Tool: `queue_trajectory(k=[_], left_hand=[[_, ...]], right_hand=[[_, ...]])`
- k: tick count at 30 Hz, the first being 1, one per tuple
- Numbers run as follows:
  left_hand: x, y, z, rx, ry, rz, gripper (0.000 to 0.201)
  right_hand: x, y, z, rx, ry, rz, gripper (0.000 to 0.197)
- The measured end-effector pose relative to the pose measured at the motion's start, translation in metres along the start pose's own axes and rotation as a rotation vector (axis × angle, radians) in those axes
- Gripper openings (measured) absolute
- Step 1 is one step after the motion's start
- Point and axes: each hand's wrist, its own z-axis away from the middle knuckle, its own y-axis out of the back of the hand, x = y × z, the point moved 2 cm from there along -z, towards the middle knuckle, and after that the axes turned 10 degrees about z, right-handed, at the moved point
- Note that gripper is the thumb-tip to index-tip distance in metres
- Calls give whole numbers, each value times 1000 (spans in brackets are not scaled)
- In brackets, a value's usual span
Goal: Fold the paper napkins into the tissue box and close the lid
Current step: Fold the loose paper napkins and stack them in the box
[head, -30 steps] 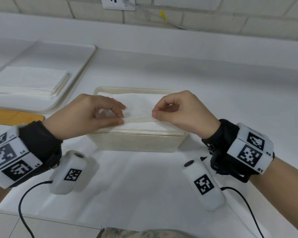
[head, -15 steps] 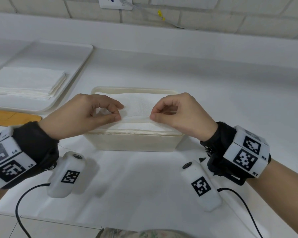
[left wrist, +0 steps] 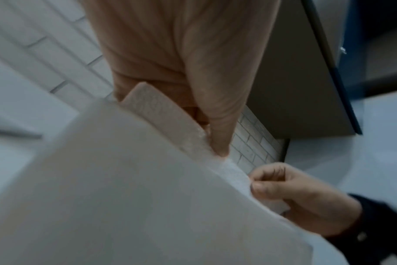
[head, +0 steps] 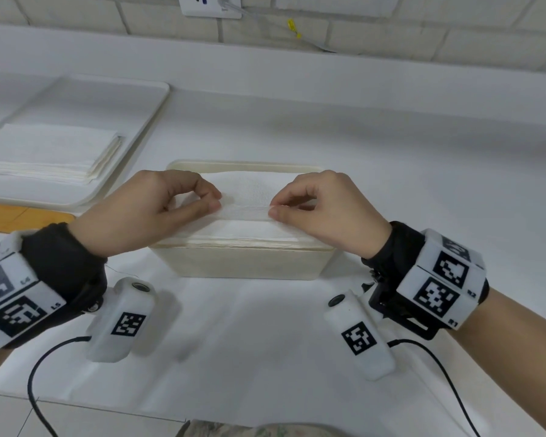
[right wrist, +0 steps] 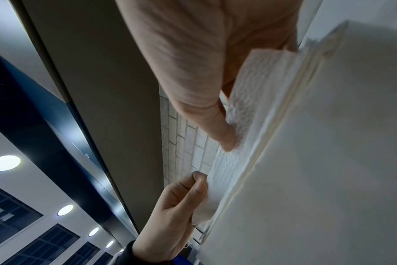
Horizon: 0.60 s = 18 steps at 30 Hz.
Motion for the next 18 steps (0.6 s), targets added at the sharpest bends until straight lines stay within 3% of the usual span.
queue_trajectory(k=[4, 7, 13, 18], left_hand=[[-3, 7, 1, -37, 5, -42, 42], [-2, 14, -1, -22, 33, 40, 23], [2, 18, -10, -1, 91, -78, 27], [-1, 14, -15, 80, 45, -197, 13]], right_hand=[[5, 5, -1, 16, -8, 41, 7], [9, 10, 1, -25, -14, 87, 5], [13, 18, -3, 40, -26, 149, 7], [15, 12, -7, 60, -50, 239, 8]])
